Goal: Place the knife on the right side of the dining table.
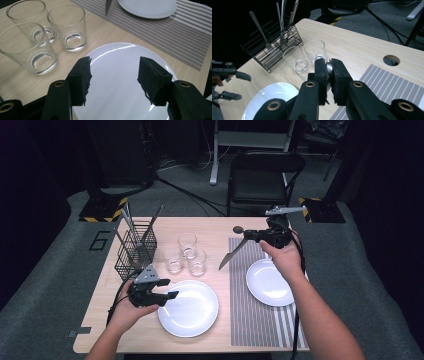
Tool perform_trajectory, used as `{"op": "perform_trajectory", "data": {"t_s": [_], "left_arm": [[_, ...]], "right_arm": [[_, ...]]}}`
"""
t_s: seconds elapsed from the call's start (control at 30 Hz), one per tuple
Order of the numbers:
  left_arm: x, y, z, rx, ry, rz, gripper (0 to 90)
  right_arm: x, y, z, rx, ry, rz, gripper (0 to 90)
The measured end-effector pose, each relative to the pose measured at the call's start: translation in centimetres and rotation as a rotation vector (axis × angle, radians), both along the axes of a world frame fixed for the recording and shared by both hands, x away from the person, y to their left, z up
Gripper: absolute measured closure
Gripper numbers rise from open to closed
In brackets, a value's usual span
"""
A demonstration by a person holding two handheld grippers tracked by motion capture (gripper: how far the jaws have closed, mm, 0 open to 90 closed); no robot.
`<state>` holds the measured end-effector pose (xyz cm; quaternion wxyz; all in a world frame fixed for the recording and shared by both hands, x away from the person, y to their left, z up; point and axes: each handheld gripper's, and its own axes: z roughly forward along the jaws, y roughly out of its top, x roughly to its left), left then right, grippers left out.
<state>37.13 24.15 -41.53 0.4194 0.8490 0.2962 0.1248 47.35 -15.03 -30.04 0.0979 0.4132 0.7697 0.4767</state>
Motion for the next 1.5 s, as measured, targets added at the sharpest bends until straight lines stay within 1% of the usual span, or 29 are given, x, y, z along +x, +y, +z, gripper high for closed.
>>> {"op": "perform_trajectory", "data": {"t_s": [0.03, 0.13, 0.17, 0.2, 0.27, 0.37, 0.4, 0.5, 0.63, 0.67, 0.73, 0.87, 1.03, 1.2, 1.3, 1.5], "left_arm": [[0.0, 0.1, 0.0, 0.004, -0.002, -0.004, 43.3], [0.0, 0.2, 0.0, 0.001, 0.004, -0.002, 43.3], [0.0, 0.2, 0.1, 0.007, -0.002, -0.003, 43.3], [0.0, 0.3, 0.1, 0.007, -0.003, -0.003, 43.3], [0.0, 0.3, 0.0, 0.003, -0.005, 0.001, 43.3], [-0.1, 0.4, 0.0, -0.004, 0.0, 0.009, 43.3], [-0.1, 0.5, 0.0, 0.001, 0.0, 0.006, 43.4], [-0.1, 0.6, 0.0, 0.001, -0.002, 0.012, 43.4], [-0.1, 0.7, 0.0, 0.001, 0.001, 0.013, 43.3], [-0.1, 0.7, 0.0, -0.004, 0.0, 0.019, 43.4], [-0.1, 0.7, 0.0, -0.001, -0.003, 0.016, 43.4], [-0.1, 0.8, 0.0, 0.002, -0.004, 0.019, 43.4], [-0.1, 1.0, 0.0, 0.007, -0.009, 0.024, 43.4], [-0.2, 1.2, 0.0, 0.009, -0.008, 0.025, 43.4], [-0.2, 1.3, 0.0, 0.008, -0.008, 0.031, 43.3], [-0.3, 1.4, -0.1, 0.007, -0.009, 0.035, 43.3]], "right_arm": [[0.2, -0.1, 0.0, -0.004, -0.009, 0.0, 83.8], [0.6, -0.2, -0.1, -0.012, 0.0, -0.016, 83.8], [0.7, -0.2, -0.1, -0.012, 0.005, -0.021, 83.8], [1.0, -0.3, -0.2, -0.017, -0.004, -0.023, 83.8], [1.2, -0.5, -0.2, -0.018, 0.005, -0.034, 83.8], [1.7, -0.7, -0.3, -0.022, 0.004, -0.051, 83.8], [1.9, -0.8, -0.3, -0.023, 0.013, -0.063, 83.8], [2.4, -1.0, -0.5, -0.026, 0.017, -0.08, 83.8], [3.1, -1.3, -0.8, -0.035, 0.015, -0.101, 83.8], [3.2, -1.3, -0.8, -0.035, 0.025, -0.108, 83.8], [3.5, -1.4, -0.9, -0.04, 0.014, -0.112, 83.8], [3.9, -1.6, -1.1, -0.047, 0.02, -0.132, 83.8], [4.8, -2.0, -1.3, -0.049, 0.021, -0.162, 83.8], [5.6, -2.2, -1.8, -0.056, 0.034, -0.19, 83.8], [5.9, -2.4, -2.0, -0.059, 0.042, -0.201, 83.8], [6.6, -2.8, -2.4, -0.057, 0.042, -0.225, 83.8]]}}
